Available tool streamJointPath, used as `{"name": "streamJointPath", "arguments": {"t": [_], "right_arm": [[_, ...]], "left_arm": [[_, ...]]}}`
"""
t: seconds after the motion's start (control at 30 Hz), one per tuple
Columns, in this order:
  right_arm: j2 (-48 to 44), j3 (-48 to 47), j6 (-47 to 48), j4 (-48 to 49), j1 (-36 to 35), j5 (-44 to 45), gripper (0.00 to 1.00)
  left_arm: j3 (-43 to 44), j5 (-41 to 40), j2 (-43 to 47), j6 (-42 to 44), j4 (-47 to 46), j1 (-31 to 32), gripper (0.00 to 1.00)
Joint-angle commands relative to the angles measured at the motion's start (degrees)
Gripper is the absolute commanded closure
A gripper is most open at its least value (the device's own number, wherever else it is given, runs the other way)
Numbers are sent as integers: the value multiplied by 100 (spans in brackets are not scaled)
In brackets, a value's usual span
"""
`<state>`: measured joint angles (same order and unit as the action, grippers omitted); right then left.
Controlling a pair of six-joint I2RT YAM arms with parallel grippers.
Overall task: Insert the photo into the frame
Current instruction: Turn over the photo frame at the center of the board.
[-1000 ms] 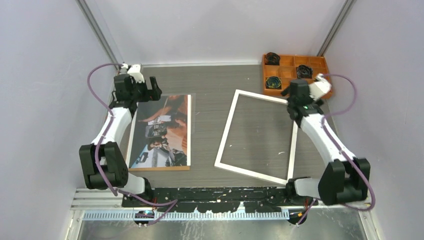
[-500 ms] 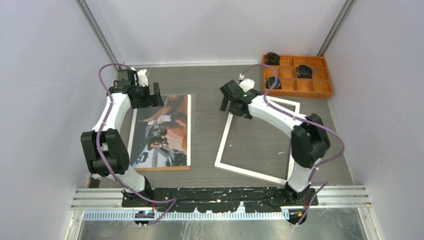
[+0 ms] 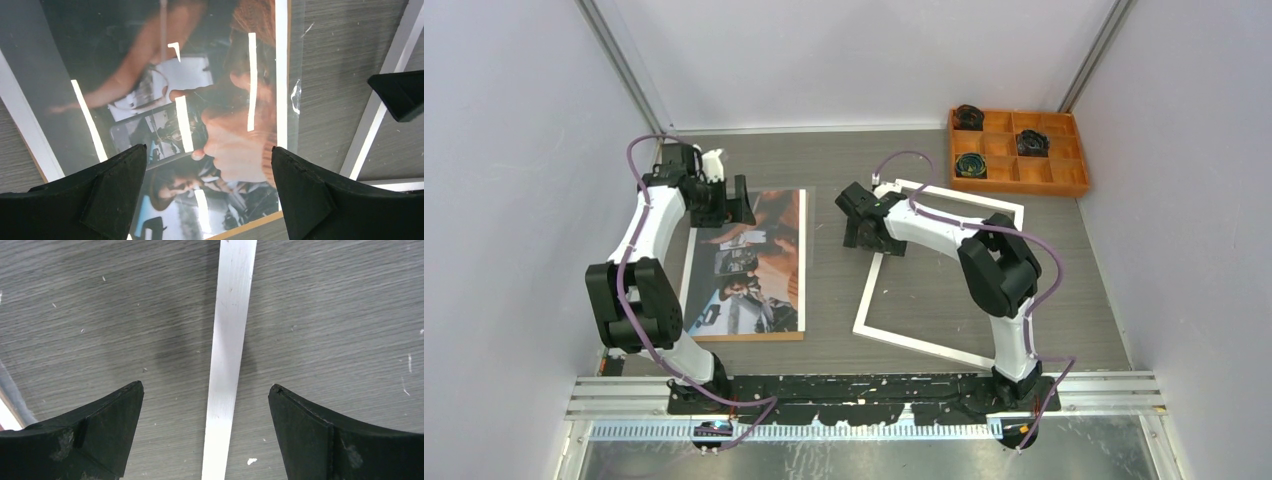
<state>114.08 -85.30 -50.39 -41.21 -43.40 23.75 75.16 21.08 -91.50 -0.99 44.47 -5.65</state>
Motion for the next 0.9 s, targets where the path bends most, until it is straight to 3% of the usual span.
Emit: {"name": "streamJointPath", "arguments": {"t": [0.0, 0.17, 0.3, 0.6, 0.87], "right_arm": [[193, 35, -113, 198, -55, -124, 0], [255, 298, -169, 434, -74, -212, 2], [287, 500, -243, 647, -92, -308, 11], [326, 471, -532, 726, -399, -292, 53], [-100, -118, -1006, 465, -735, -333, 76]], "left_arm": [[123, 330, 217, 73, 181, -24, 3], [123, 366, 195, 73, 268, -24, 0], [123, 382, 183, 244, 365, -16, 0], [130, 410, 259, 336, 483, 80, 0], [285, 545, 136, 346, 646, 132, 0]]}}
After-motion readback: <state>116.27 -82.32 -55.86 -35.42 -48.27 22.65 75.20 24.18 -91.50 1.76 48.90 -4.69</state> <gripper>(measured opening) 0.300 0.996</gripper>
